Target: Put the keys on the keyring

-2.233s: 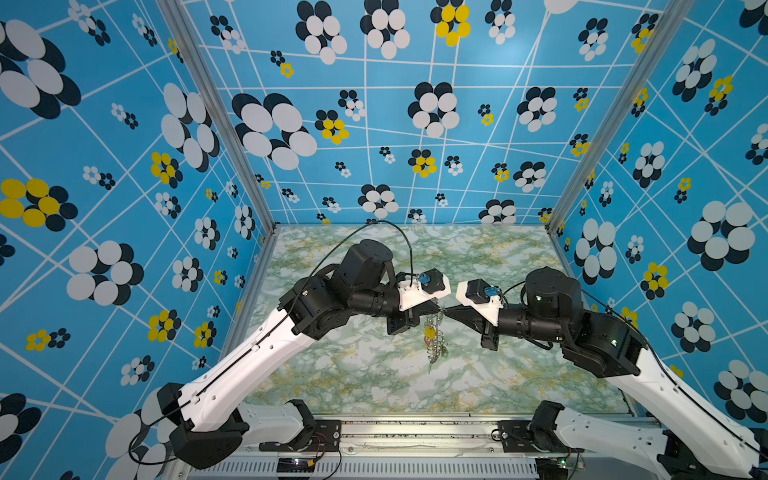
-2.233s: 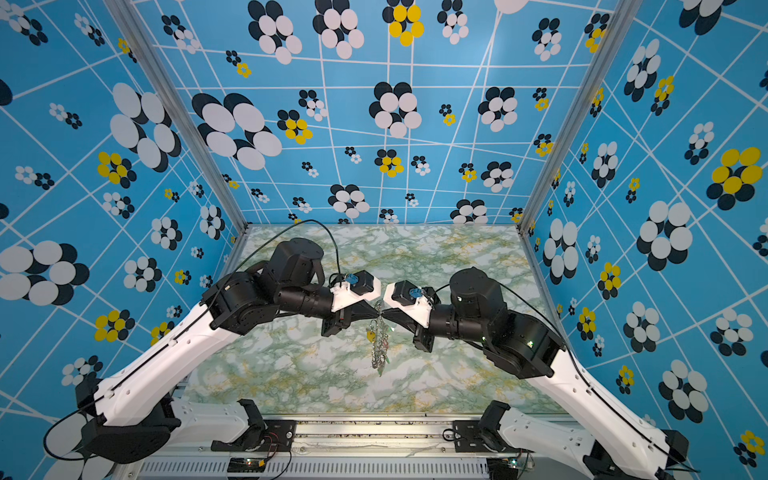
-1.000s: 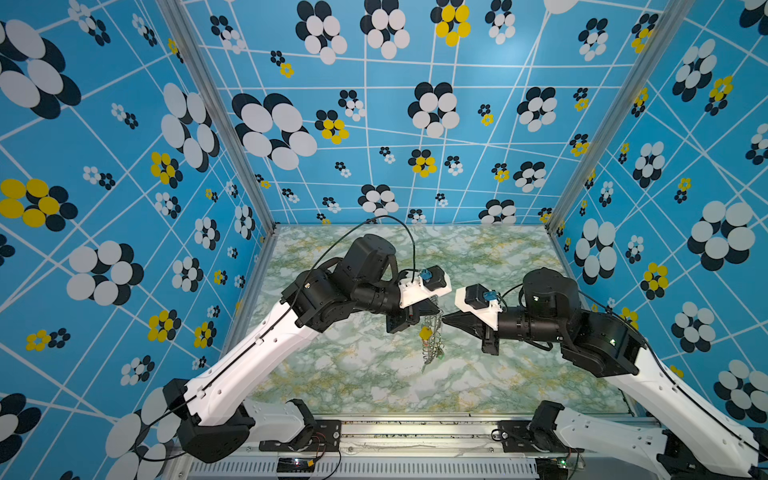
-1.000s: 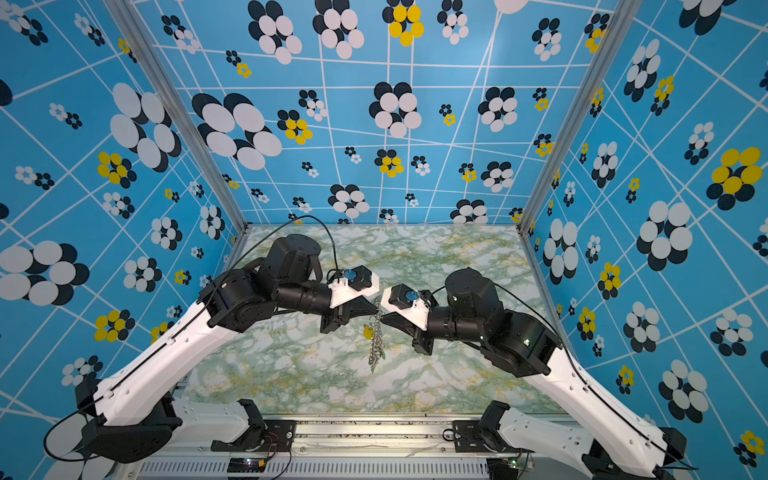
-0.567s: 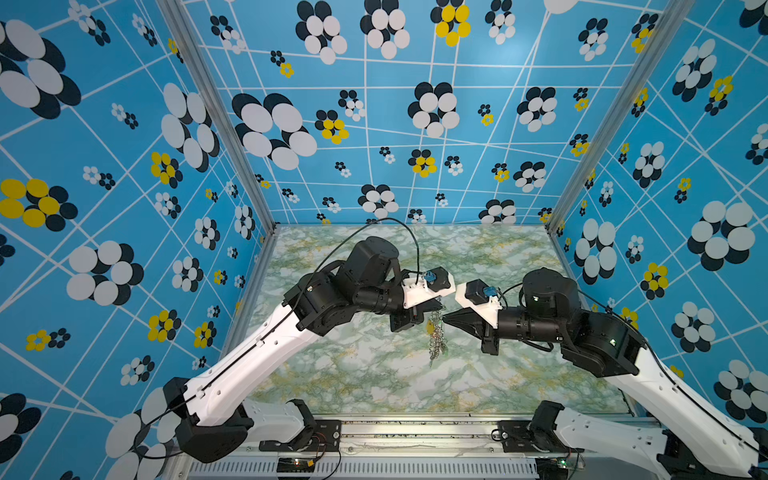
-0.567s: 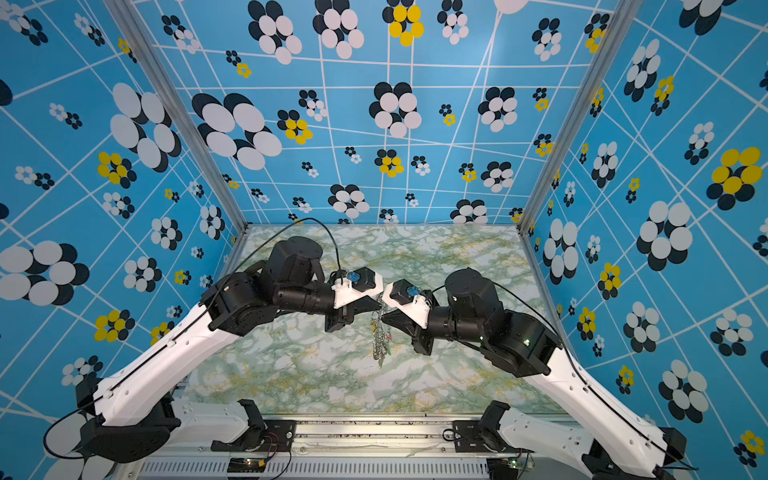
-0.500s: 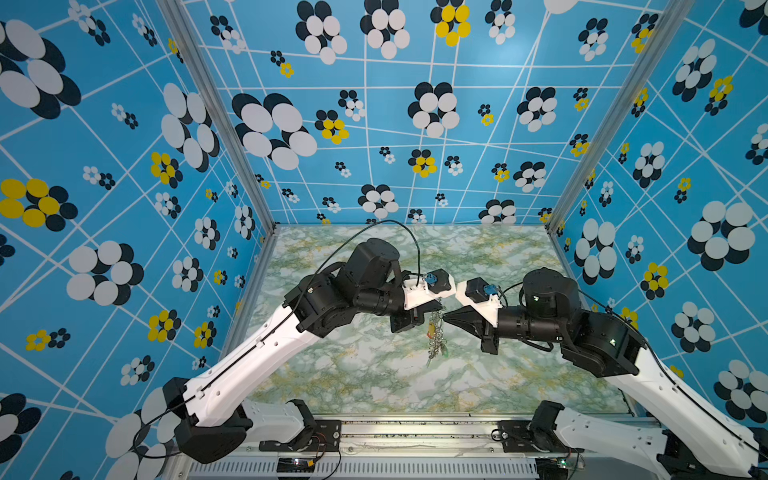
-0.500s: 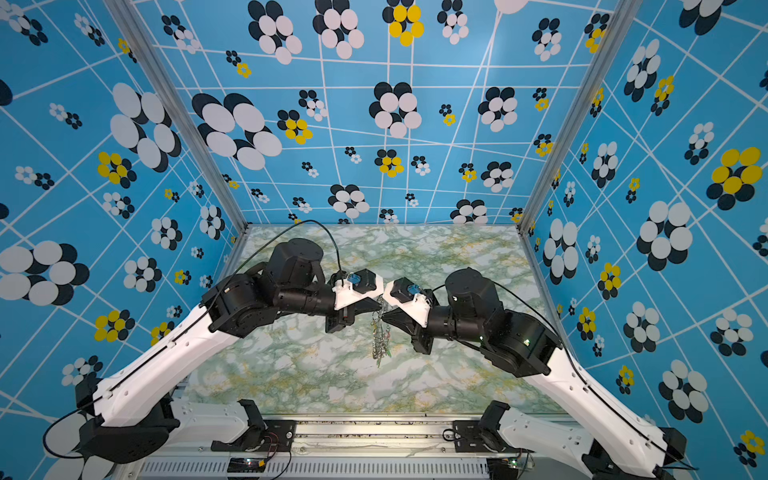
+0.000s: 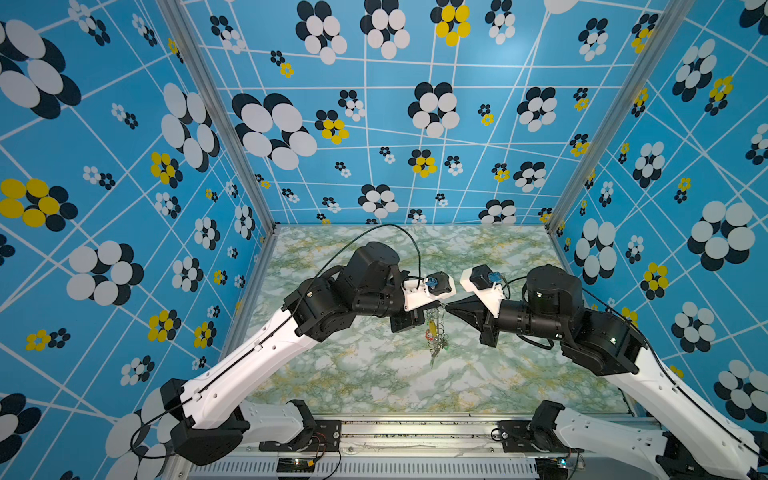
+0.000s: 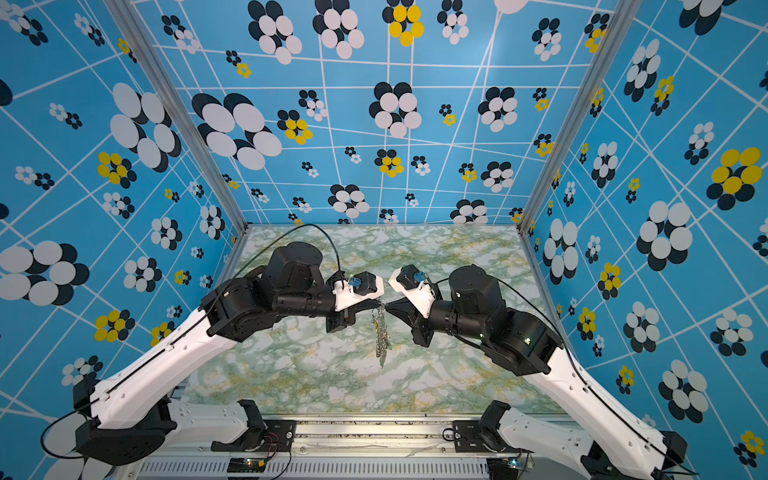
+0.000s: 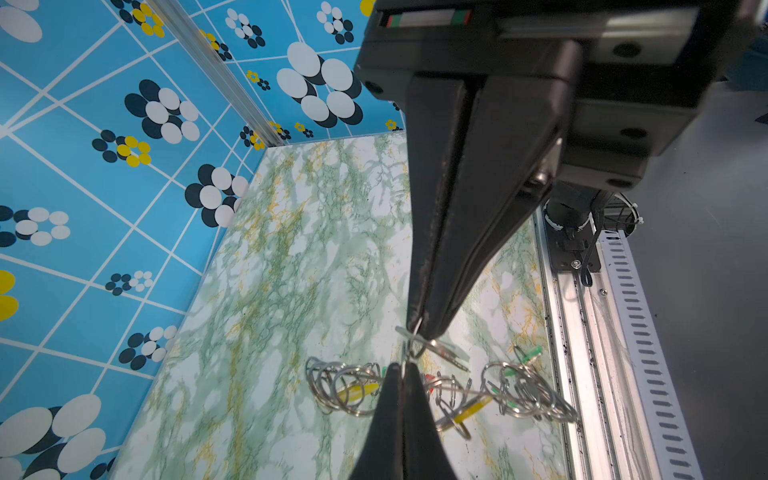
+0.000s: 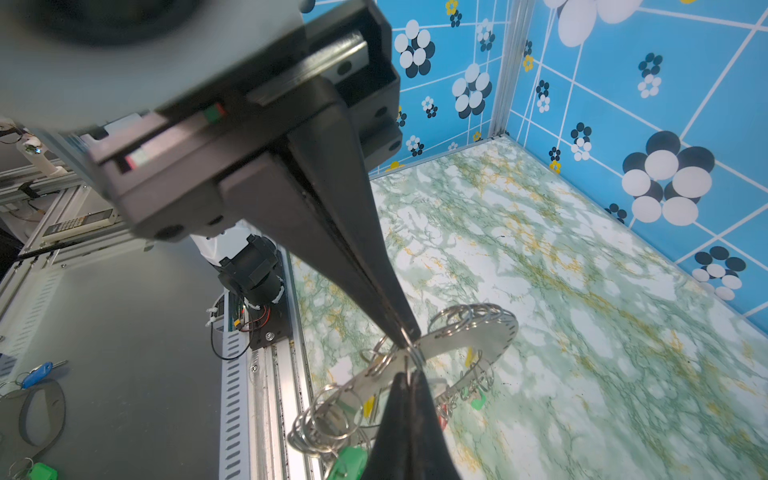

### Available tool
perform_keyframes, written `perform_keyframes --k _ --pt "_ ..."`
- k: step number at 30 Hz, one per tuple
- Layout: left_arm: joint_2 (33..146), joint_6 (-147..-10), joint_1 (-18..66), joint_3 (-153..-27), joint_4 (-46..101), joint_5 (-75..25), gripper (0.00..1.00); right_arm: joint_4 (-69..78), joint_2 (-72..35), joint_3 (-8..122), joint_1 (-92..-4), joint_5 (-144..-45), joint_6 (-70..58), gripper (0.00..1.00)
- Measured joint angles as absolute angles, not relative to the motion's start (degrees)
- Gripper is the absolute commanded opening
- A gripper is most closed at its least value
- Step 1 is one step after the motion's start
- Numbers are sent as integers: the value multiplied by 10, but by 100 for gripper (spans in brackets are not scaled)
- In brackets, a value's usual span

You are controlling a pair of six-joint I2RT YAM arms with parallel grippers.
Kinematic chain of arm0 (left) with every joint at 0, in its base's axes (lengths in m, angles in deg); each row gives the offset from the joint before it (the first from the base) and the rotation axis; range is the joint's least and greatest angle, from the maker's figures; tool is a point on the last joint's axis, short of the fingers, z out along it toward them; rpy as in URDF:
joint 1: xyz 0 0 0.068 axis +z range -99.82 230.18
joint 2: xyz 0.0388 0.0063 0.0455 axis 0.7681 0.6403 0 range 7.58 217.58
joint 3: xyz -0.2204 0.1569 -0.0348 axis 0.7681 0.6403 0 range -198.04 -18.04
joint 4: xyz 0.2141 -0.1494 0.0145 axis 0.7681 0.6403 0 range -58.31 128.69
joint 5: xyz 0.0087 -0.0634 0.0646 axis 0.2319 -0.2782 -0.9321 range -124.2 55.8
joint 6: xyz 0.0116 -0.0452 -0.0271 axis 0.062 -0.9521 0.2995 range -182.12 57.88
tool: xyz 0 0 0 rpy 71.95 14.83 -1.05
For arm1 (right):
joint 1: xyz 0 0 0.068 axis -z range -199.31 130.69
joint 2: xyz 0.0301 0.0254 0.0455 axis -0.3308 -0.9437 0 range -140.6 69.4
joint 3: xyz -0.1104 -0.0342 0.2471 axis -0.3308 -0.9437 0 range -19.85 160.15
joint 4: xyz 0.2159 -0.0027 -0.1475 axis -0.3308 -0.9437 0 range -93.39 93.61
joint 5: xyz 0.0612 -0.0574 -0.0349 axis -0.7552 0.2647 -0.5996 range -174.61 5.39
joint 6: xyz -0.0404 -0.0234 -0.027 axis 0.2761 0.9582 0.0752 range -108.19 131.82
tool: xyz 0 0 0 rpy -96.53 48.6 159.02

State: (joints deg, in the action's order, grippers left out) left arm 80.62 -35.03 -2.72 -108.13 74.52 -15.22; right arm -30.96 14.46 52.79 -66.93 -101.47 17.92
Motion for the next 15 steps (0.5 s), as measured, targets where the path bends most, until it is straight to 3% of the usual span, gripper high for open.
perform_keyframes --k 15 --pt "806 -350 -27 -1081 746 -161 0 -301 137 528 -665 -1019 171 0"
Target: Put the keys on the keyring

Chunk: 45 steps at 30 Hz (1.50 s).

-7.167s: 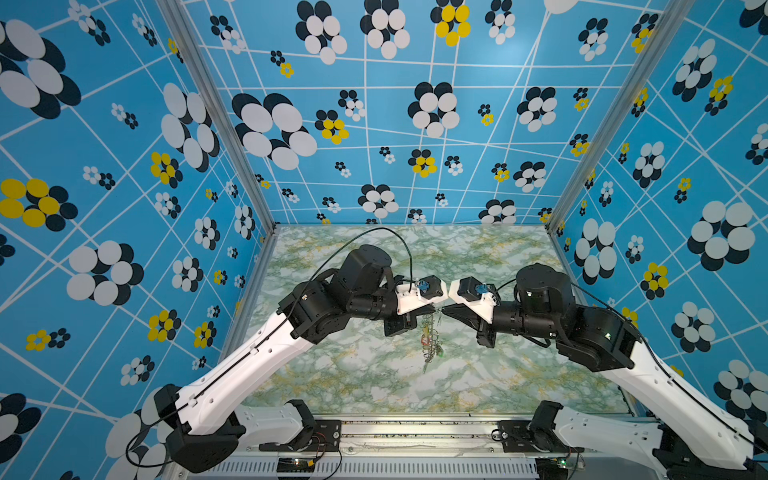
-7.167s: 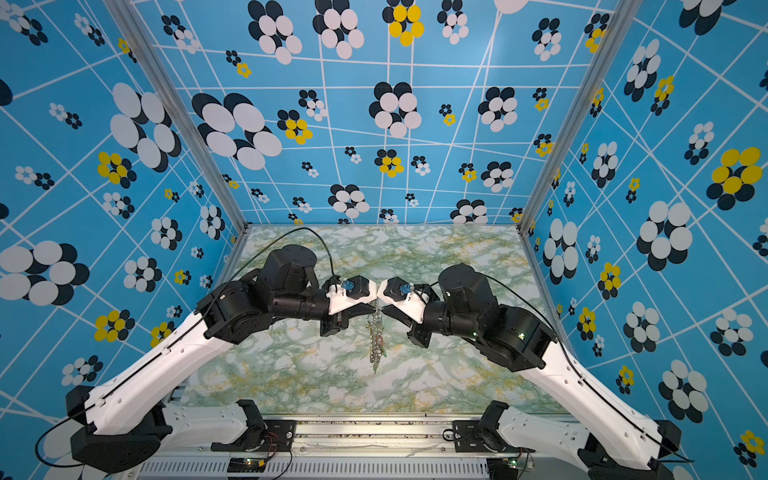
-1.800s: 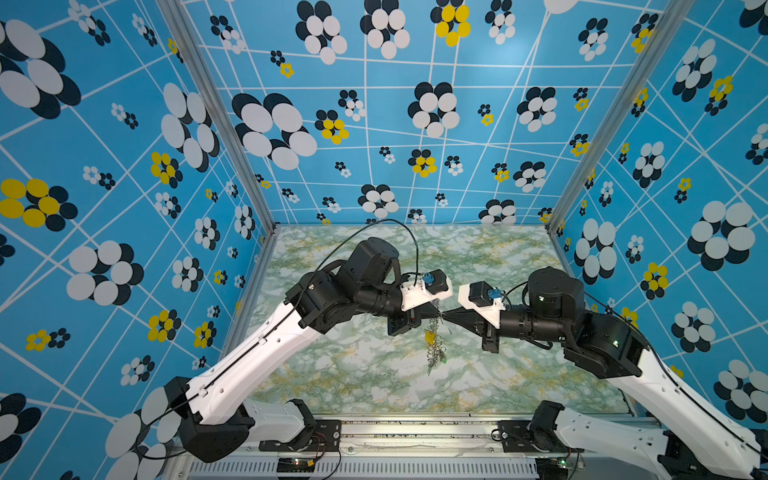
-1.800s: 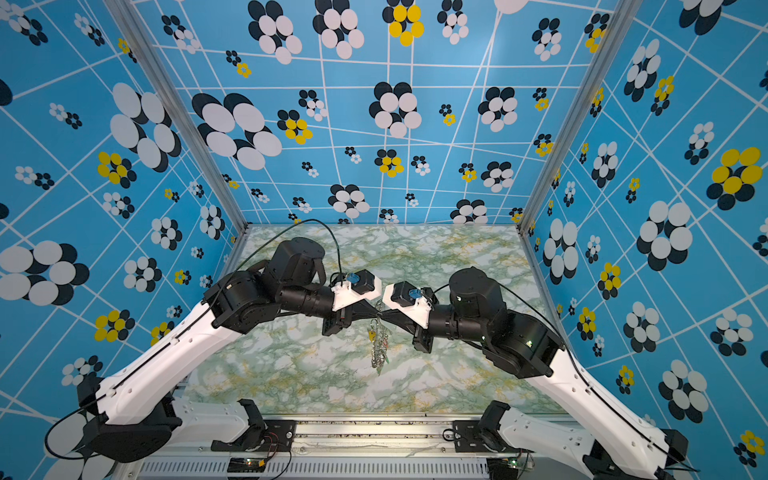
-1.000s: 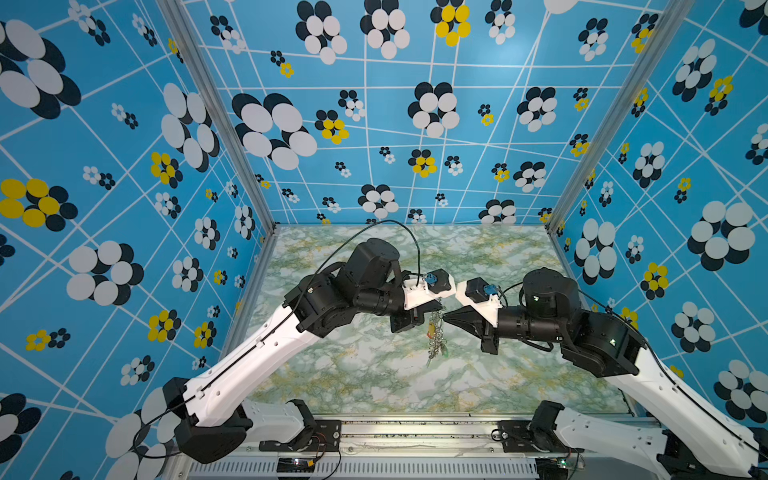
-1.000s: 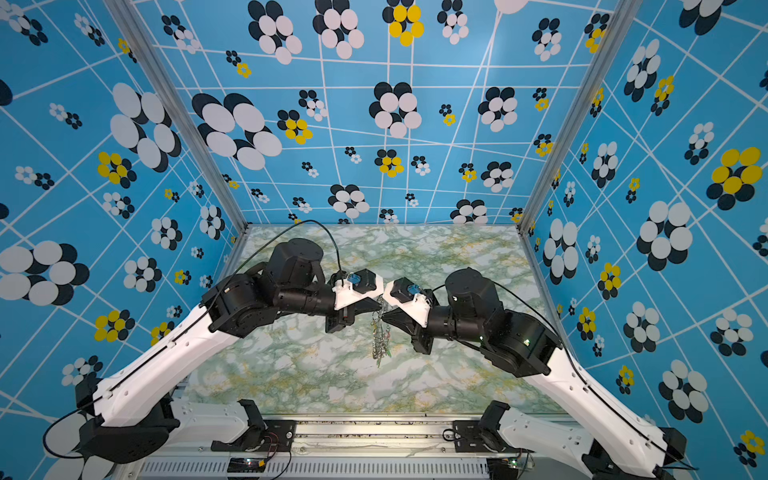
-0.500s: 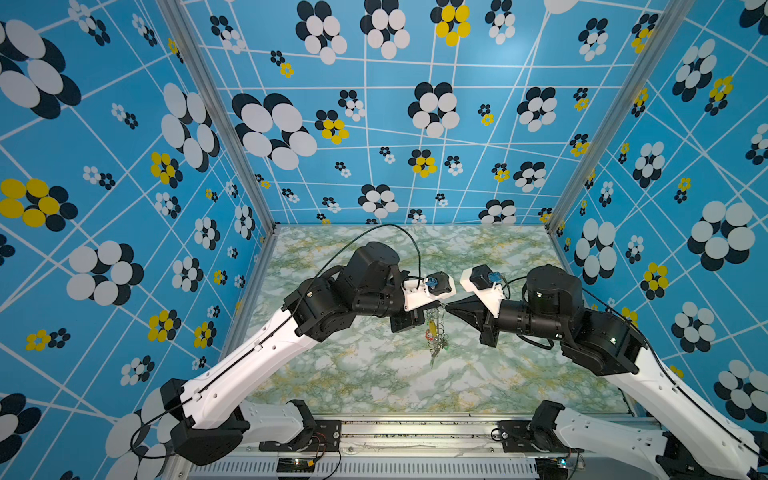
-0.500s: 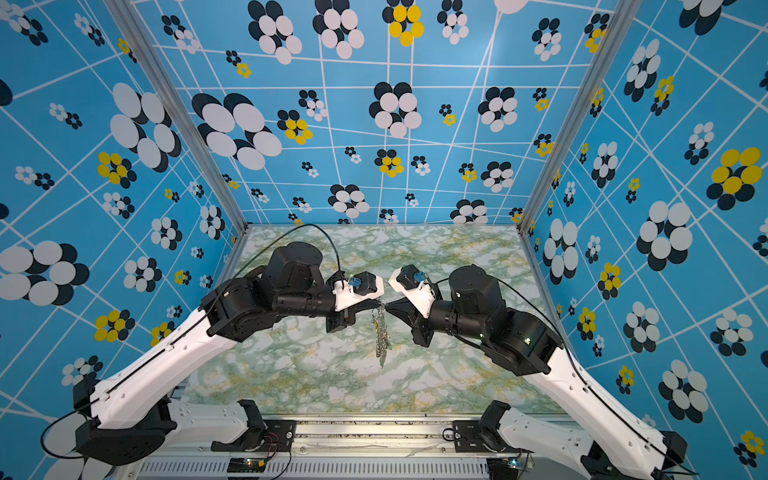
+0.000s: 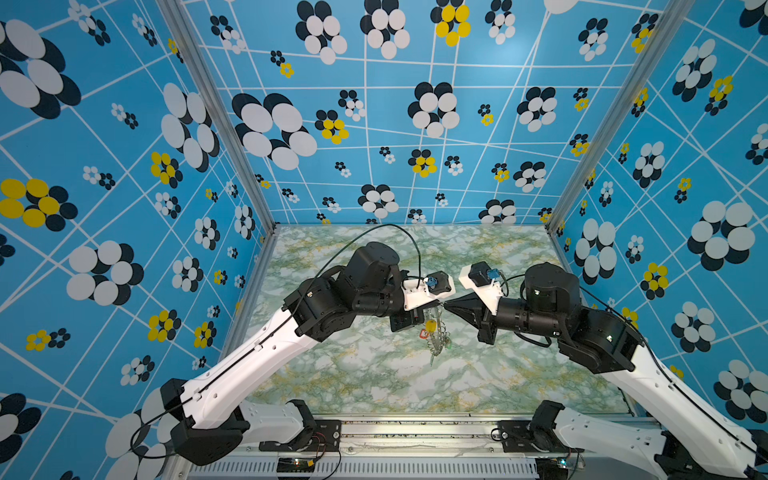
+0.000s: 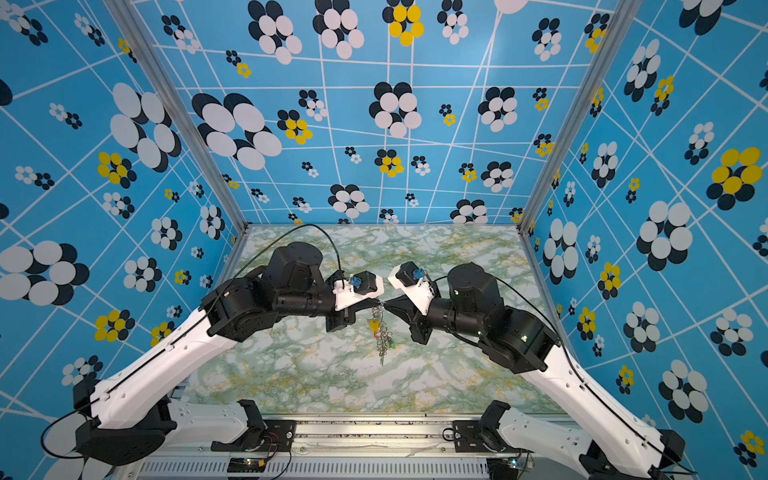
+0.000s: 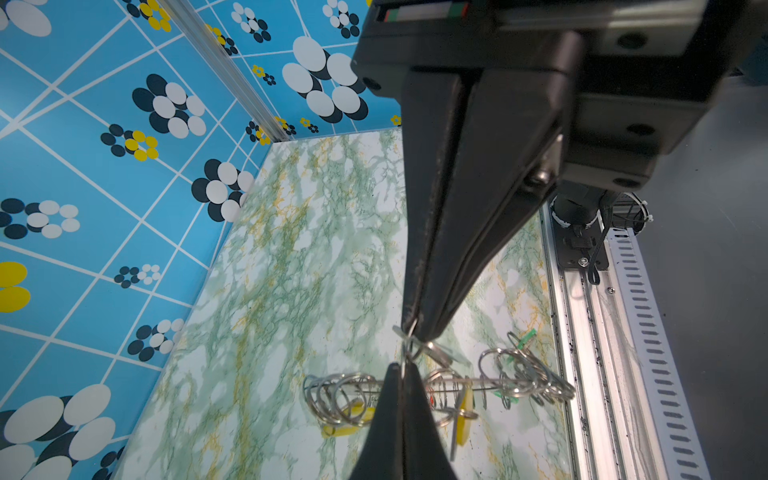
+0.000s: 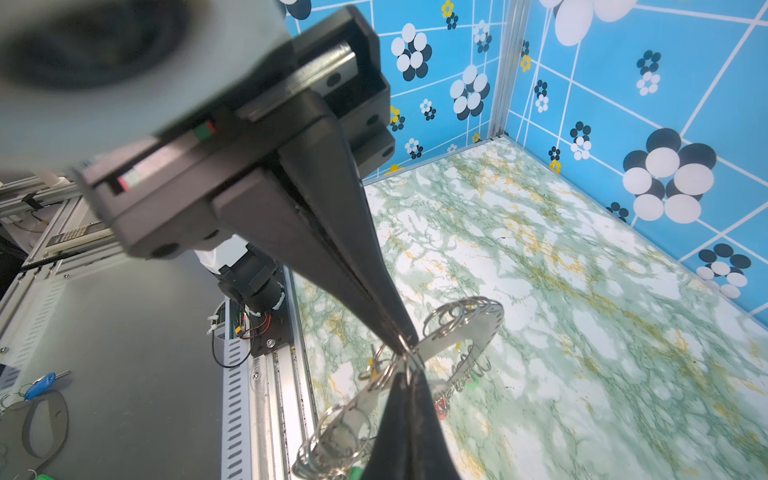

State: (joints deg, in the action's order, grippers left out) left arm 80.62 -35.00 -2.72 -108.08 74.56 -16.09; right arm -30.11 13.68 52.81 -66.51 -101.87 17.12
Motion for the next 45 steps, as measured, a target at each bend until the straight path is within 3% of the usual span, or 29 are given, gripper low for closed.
perform_keyframes --k 45 --pt "806 -340 -22 -1082 735 -125 0 -321 140 530 -665 -1000 172 0"
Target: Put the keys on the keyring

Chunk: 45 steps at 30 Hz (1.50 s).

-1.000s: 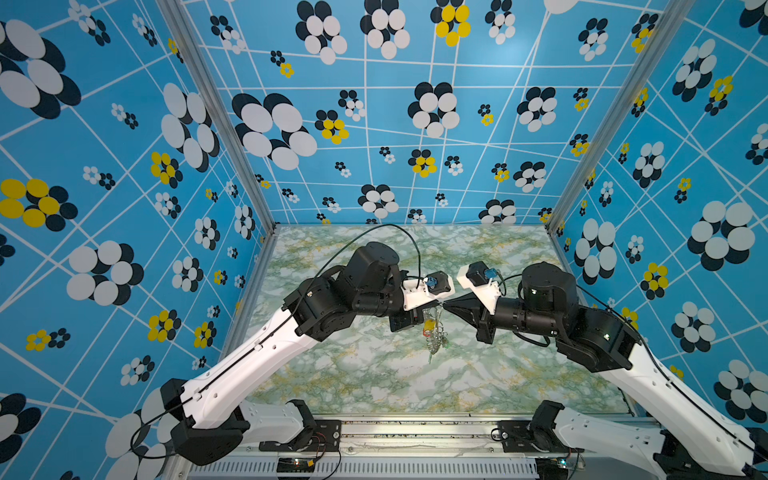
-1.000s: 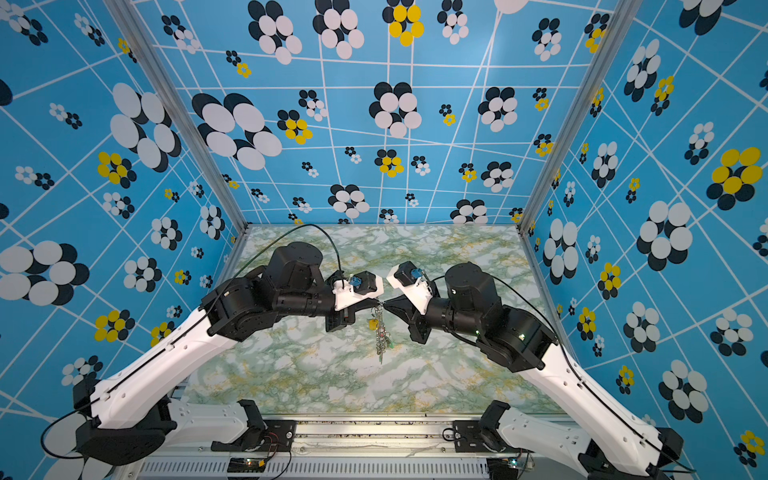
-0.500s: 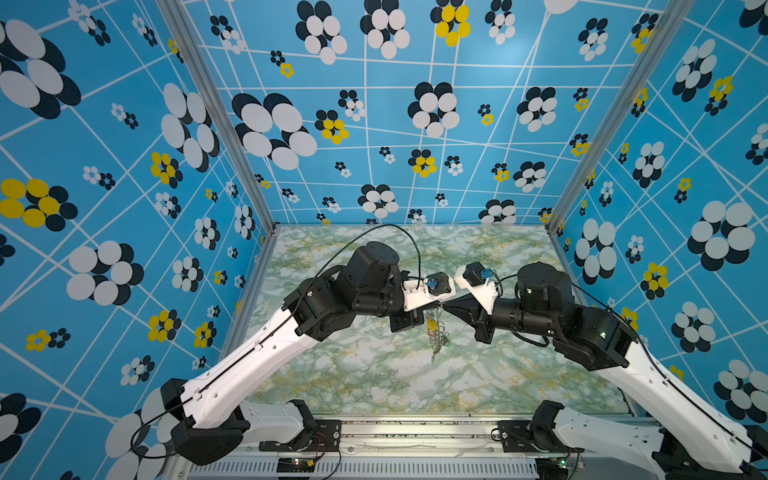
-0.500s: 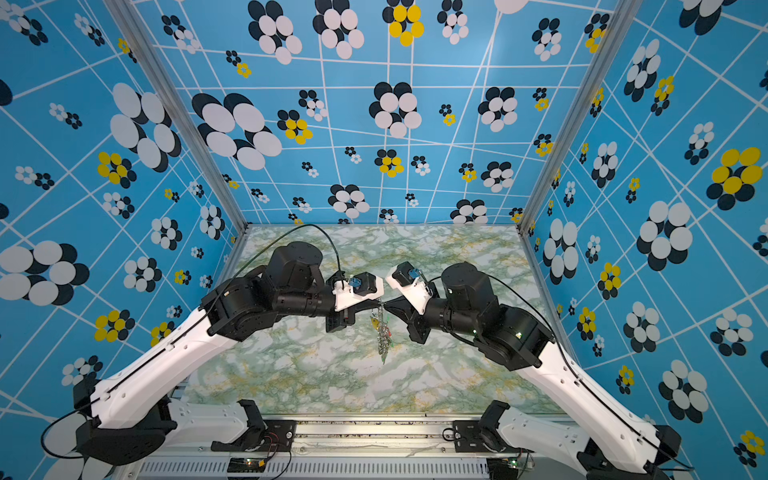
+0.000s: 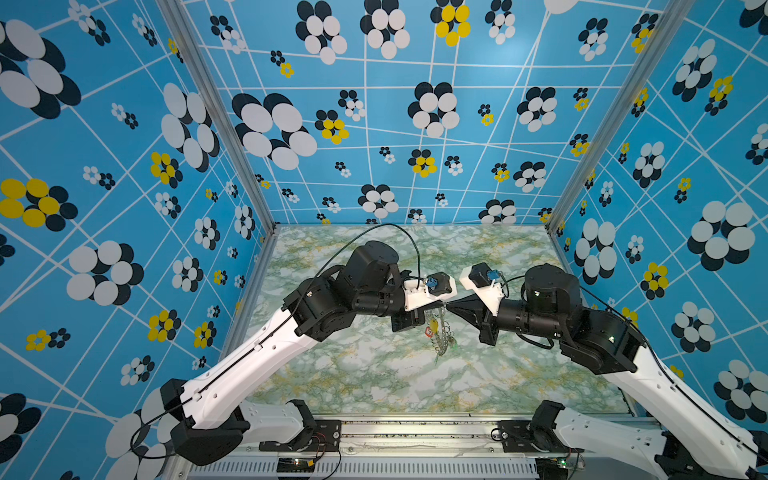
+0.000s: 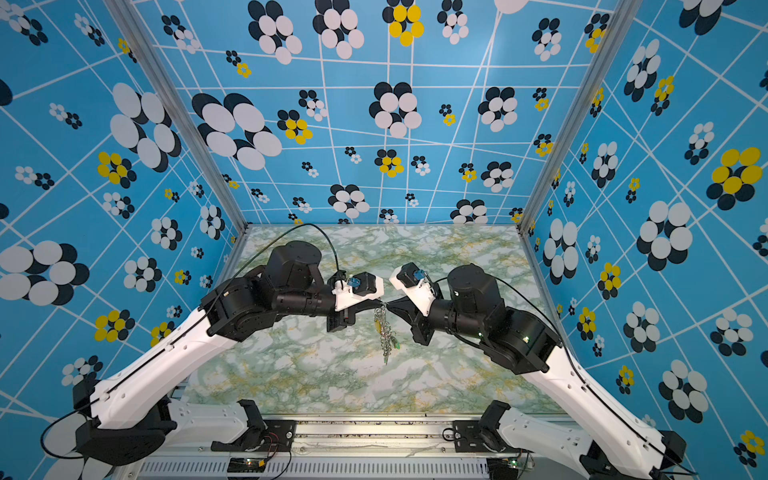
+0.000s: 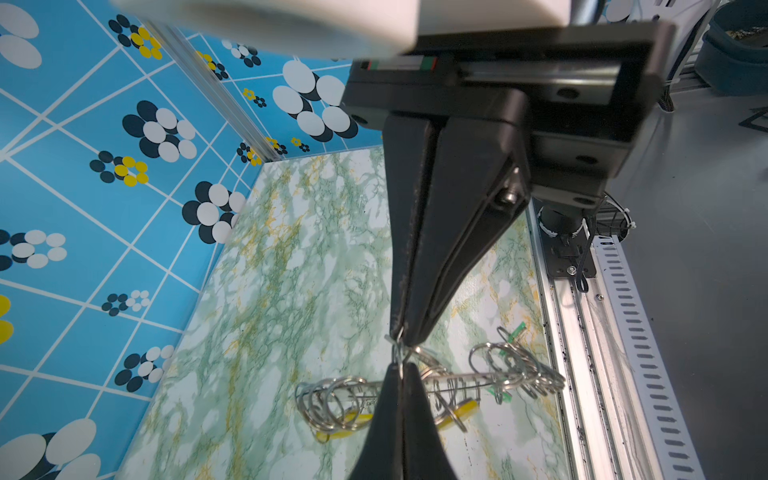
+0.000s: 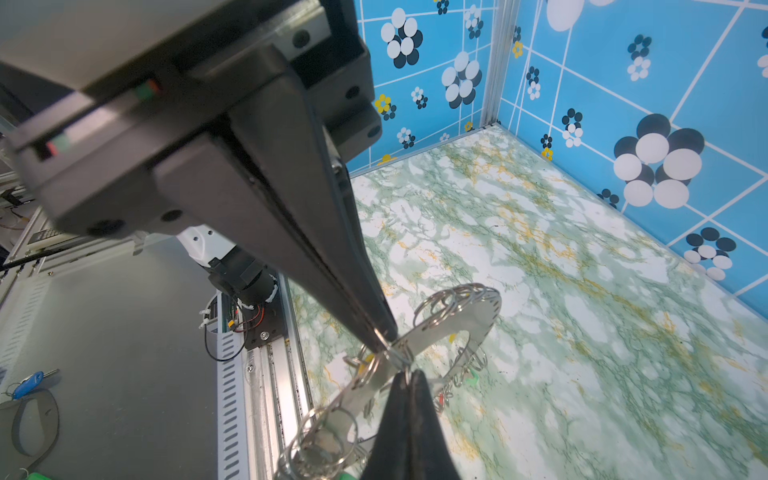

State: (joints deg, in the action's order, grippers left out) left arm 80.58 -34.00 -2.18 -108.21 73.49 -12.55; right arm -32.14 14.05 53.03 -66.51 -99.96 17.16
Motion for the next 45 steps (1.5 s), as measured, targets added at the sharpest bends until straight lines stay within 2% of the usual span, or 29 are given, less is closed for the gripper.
perform_keyframes --k 26,28,34,41,45 --pt "783 -374 7 -1054 703 -72 0 -270 146 499 -659 -1043 147 1" --pt "782 -376 10 -1050 698 -67 0 -268 146 497 -656 -1047 141 14" --pt "769 -386 13 -1042 670 -34 0 -273 151 490 -638 -1037 133 40" --pt "736 -426 45 -992 600 24 0 -277 177 490 -621 -1032 140 65" --pt "735 -466 65 -966 550 62 0 -279 185 497 -617 -1043 150 73"
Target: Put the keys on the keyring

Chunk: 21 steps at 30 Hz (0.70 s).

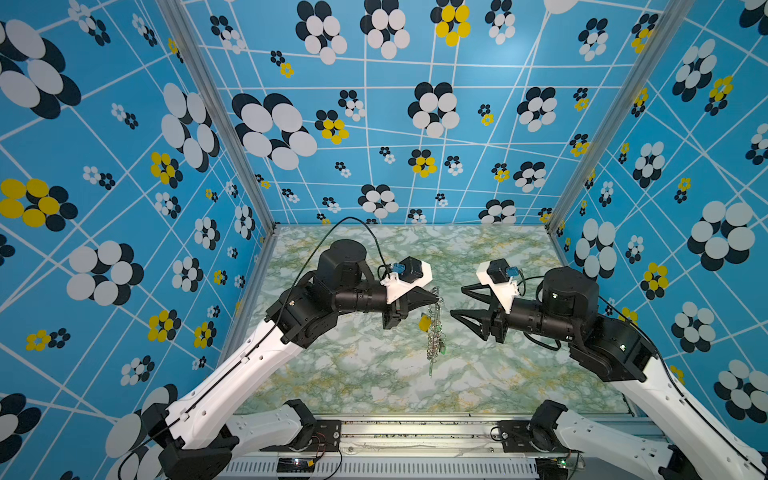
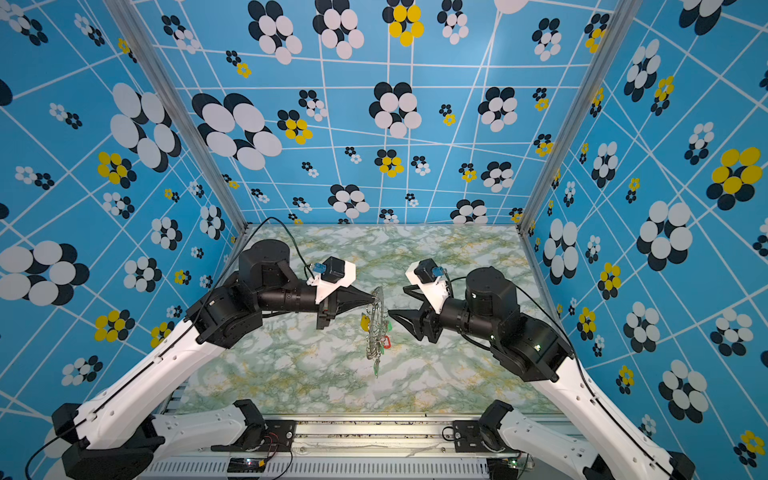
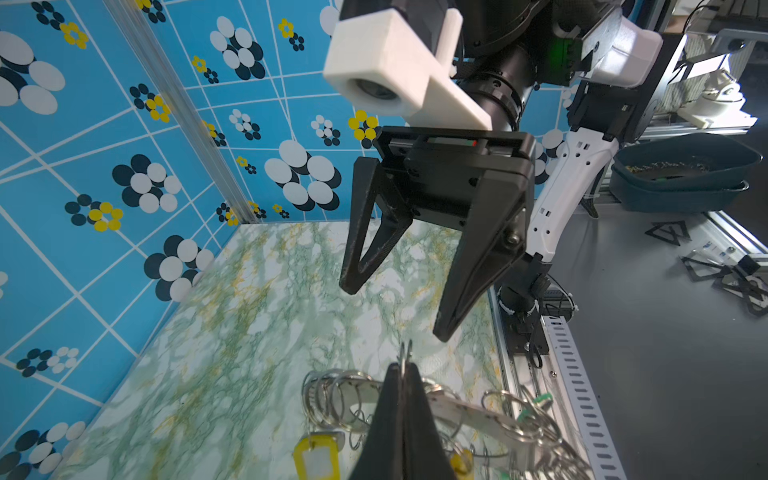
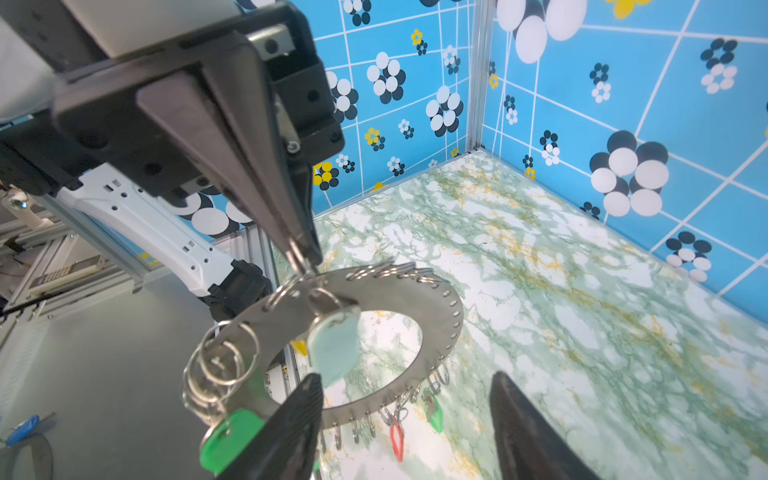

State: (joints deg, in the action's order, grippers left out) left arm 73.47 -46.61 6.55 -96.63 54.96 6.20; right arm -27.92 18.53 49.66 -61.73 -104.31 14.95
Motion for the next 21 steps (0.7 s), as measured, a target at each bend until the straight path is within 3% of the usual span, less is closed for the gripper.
perform_keyframes --k 8,14,21 --pt "738 -512 71 -952 487 106 0 -276 185 502 -616 -1079 169 72" --pt "740 -525 71 -945 465 117 0 -257 177 503 -612 -1110 170 47" --pt "744 -525 71 -943 464 119 0 -227 165 503 -597 -1146 150 31"
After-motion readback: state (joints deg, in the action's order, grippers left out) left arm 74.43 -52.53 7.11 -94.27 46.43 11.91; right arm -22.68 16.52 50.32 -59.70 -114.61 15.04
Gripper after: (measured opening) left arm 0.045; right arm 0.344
